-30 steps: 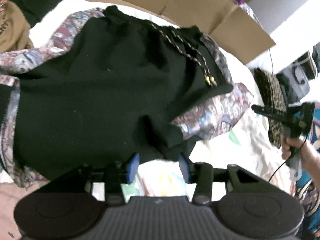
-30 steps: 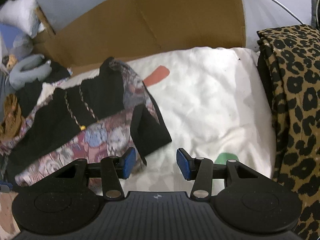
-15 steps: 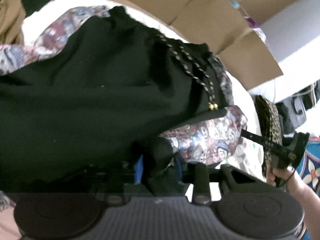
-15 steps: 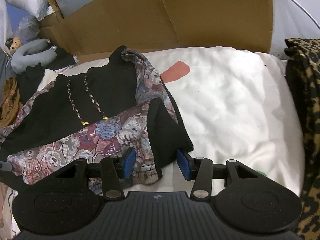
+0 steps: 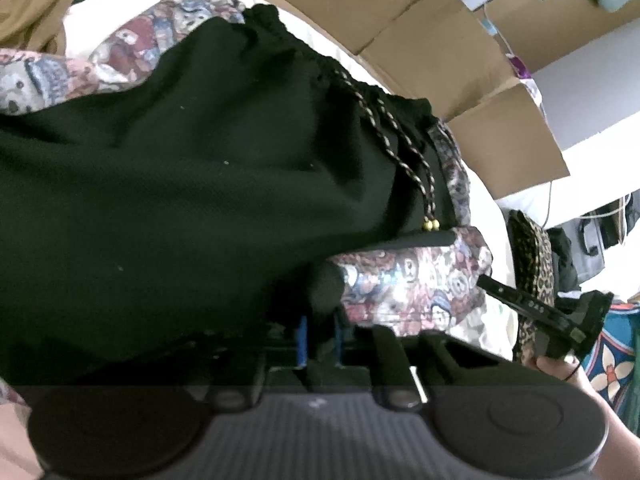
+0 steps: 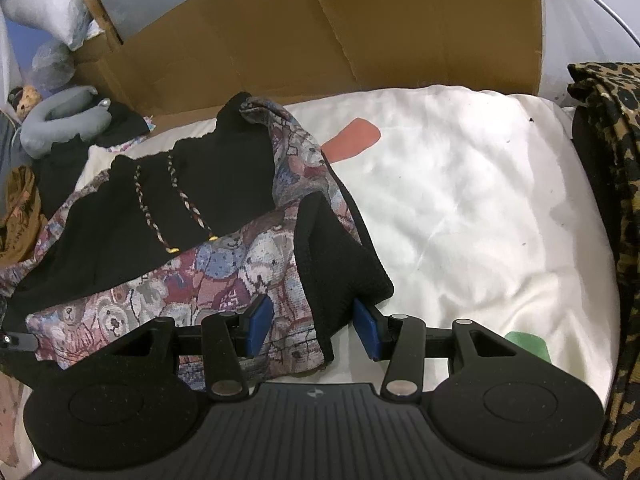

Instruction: Fold clothes

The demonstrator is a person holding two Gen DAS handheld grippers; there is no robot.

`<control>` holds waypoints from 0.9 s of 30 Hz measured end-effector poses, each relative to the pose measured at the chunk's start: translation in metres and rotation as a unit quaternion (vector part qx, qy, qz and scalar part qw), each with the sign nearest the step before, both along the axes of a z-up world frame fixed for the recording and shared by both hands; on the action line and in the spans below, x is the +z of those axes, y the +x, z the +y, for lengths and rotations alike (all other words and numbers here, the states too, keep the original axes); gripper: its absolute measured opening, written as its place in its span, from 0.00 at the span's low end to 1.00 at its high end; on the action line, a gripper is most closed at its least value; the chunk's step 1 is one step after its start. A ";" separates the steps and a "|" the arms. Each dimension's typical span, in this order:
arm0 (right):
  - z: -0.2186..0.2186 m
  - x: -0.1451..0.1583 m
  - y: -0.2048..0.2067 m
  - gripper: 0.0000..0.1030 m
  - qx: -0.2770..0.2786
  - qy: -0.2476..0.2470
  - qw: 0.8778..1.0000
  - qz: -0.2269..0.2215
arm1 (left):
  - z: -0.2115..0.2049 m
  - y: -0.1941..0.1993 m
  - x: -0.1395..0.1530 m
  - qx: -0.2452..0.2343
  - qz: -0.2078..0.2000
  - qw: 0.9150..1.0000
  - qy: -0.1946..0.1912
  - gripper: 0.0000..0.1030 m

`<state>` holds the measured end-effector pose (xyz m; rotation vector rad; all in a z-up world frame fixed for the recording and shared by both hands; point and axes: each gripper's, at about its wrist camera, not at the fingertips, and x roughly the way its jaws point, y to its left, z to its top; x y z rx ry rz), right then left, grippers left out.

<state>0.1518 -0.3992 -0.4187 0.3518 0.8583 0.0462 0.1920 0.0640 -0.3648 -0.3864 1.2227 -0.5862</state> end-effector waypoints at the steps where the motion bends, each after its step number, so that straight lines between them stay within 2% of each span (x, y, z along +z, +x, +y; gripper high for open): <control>1: -0.001 0.001 0.000 0.51 -0.001 0.005 1.000 -0.001 | 0.001 0.001 0.000 0.002 0.000 1.000 0.001 0.09; 7: -0.008 0.003 -0.005 0.50 -0.006 0.034 0.999 0.004 | 0.003 0.006 0.000 0.010 -0.003 1.000 0.006 0.07; 9: -0.012 -0.002 -0.007 0.41 -0.013 0.050 0.999 0.015 | 0.002 0.006 -0.001 0.008 -0.002 1.000 0.007 0.07; 14: -0.007 -0.010 -0.012 0.40 -0.011 0.072 0.997 0.025 | 0.000 0.005 -0.001 0.001 0.001 1.000 0.009 0.07; 17: -0.004 -0.011 -0.010 0.12 -0.007 0.073 0.997 0.034 | -0.002 0.003 0.003 -0.003 0.011 1.000 0.006 0.06; 19: -0.006 -0.010 -0.010 0.09 -0.010 0.079 0.996 0.043 | -0.003 0.000 0.008 -0.006 0.020 1.000 0.000 0.05; 27: -0.014 0.029 -0.037 0.07 -0.017 0.055 0.997 0.052 | -0.024 -0.027 0.028 -0.047 0.041 0.998 -0.006 0.05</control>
